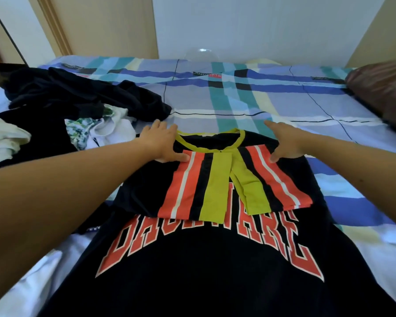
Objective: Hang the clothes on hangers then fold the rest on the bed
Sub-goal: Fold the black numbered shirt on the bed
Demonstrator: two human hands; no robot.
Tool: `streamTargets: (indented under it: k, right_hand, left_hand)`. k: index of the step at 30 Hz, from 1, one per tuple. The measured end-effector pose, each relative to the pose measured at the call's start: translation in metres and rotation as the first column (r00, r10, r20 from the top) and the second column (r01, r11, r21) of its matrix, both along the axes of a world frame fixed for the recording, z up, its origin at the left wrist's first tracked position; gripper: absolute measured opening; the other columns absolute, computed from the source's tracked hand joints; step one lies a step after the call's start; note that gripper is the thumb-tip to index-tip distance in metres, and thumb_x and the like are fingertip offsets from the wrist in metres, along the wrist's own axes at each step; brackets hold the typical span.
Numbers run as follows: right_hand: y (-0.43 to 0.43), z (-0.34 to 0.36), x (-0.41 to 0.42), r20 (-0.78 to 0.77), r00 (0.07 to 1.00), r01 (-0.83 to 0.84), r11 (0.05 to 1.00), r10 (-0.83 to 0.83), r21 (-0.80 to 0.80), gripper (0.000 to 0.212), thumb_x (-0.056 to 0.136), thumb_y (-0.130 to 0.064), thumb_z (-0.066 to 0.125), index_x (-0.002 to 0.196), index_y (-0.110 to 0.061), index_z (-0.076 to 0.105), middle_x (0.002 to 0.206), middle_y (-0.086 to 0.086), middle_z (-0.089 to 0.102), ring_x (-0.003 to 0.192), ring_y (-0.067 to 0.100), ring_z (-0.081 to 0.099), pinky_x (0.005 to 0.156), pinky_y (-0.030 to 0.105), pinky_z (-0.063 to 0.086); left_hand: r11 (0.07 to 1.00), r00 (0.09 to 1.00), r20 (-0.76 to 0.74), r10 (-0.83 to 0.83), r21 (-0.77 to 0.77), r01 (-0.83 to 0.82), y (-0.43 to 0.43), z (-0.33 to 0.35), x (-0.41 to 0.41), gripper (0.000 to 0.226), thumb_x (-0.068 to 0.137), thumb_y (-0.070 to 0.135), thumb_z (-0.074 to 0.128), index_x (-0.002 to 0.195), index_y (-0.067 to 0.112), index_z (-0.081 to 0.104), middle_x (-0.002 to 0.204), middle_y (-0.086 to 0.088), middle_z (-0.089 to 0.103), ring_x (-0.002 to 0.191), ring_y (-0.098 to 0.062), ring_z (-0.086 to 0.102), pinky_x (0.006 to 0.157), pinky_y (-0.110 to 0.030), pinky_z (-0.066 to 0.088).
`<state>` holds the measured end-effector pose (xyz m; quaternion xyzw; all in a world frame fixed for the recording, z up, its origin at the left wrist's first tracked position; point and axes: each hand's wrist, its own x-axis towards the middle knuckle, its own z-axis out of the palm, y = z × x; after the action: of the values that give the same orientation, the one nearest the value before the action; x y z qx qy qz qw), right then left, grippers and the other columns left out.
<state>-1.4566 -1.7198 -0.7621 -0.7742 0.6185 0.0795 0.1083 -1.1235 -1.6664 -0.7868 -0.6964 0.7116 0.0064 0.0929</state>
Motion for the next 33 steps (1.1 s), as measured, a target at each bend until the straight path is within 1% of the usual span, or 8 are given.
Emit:
streamTargets:
  k: [2, 4, 7, 11, 16, 20, 25, 33]
  right_hand:
    - [-0.007, -0.007, -0.006, -0.021, 1.0, -0.006, 0.996, 0.008, 0.087, 0.129, 0.075, -0.04, 0.087, 0.162, -0.019, -0.006, 0.167, 0.015, 0.018, 0.151, 0.037, 0.022, 0.123, 0.055, 0.015]
    - [-0.011, -0.013, -0.007, 0.04, 0.999, -0.014, 0.989, 0.009, 0.146, 0.128, 0.072, -0.039, 0.09, 0.162, -0.017, 0.002, 0.166, 0.012, 0.023, 0.149, 0.035, 0.03, 0.122, 0.051, 0.024]
    - [-0.014, -0.013, -0.002, 0.084, 0.995, -0.061, 0.978, 0.045, 0.2, 0.058, 0.075, -0.025, 0.088, 0.124, -0.014, 0.059, 0.127, 0.01, 0.066, 0.111, 0.03, 0.064, 0.094, 0.04, 0.051]
    - [-0.015, 0.022, 0.004, 0.125, 0.985, -0.118, 0.993, 0.12, -0.028, 0.008, 0.089, -0.02, 0.072, 0.087, -0.014, 0.067, 0.08, 0.004, 0.069, 0.087, 0.032, 0.065, 0.073, 0.031, 0.041]
    - [-0.019, 0.092, 0.009, 0.339, 0.941, 0.172, 0.86, 0.001, -0.481, 0.037, 0.076, -0.037, 0.054, 0.097, -0.008, 0.063, 0.093, 0.024, 0.059, 0.096, 0.046, 0.063, 0.078, 0.044, 0.048]
    - [0.005, 0.124, 0.006, 0.264, 0.963, 0.085, 0.856, 0.062, -0.51, 0.01, 0.085, -0.014, 0.063, 0.092, -0.007, 0.06, 0.091, 0.02, 0.058, 0.09, 0.039, 0.06, 0.074, 0.039, 0.043]
    - [0.066, 0.125, -0.012, 0.217, 0.972, 0.014, 0.893, 0.094, -0.45, 0.045, 0.096, -0.026, 0.067, 0.137, -0.013, 0.055, 0.136, 0.02, 0.058, 0.12, 0.043, 0.055, 0.104, 0.053, 0.044]
    - [0.248, 0.124, -0.031, 0.185, 0.933, -0.26, 0.933, 0.309, -0.248, 0.027, 0.085, -0.035, 0.08, 0.079, -0.015, 0.061, 0.063, 0.009, 0.061, 0.059, 0.026, 0.056, 0.053, 0.023, 0.04]
  left_hand:
    - [0.991, 0.994, -0.061, 0.093, 0.106, -0.087, -0.012, -0.001, 0.005, 0.132, 0.063, 0.088, 0.062, 0.157, 0.011, 0.012, 0.155, -0.017, 0.036, 0.141, -0.037, 0.037, 0.111, -0.048, 0.038]
    - [0.978, 0.989, -0.074, 0.125, 0.177, -0.11, -0.016, 0.004, 0.008, 0.118, 0.059, 0.085, 0.07, 0.139, 0.002, 0.041, 0.133, -0.015, 0.058, 0.116, -0.033, 0.058, 0.094, -0.041, 0.049]
    - [0.957, 0.996, -0.065, 0.059, 0.286, -0.038, -0.018, 0.015, 0.005, 0.065, 0.066, 0.066, 0.082, 0.091, 0.009, 0.061, 0.092, -0.005, 0.066, 0.082, -0.025, 0.063, 0.076, -0.037, 0.053]
    - [0.997, 0.999, -0.019, -0.039, 0.072, 0.04, -0.029, 0.053, 0.003, 0.039, 0.08, 0.043, 0.08, 0.099, 0.012, 0.066, 0.087, -0.006, 0.063, 0.082, -0.029, 0.06, 0.075, -0.037, 0.052]
    - [0.904, 0.999, 0.04, -0.018, -0.426, 0.033, -0.046, 0.128, -0.007, 0.036, 0.092, 0.037, 0.067, 0.114, 0.008, 0.066, 0.107, -0.026, 0.065, 0.102, -0.046, 0.062, 0.088, -0.048, 0.047]
    - [0.894, 0.987, 0.122, -0.101, -0.424, 0.144, -0.027, 0.152, -0.006, 0.034, 0.093, 0.036, 0.066, 0.11, 0.007, 0.065, 0.102, -0.023, 0.065, 0.098, -0.045, 0.06, 0.085, -0.048, 0.045]
    - [0.935, 0.961, -0.139, -0.241, -0.299, 0.191, 0.051, 0.153, 0.008, 0.026, 0.099, 0.022, 0.061, 0.119, 0.004, 0.06, 0.107, -0.015, 0.064, 0.087, -0.03, 0.054, 0.082, -0.04, 0.038]
    - [0.865, 0.855, -0.141, -0.5, -0.13, 0.484, 0.233, 0.141, 0.013, 0.013, 0.086, 0.019, 0.073, 0.093, 0.022, 0.062, 0.065, 0.015, 0.056, 0.059, 0.0, 0.051, 0.057, -0.027, 0.035]
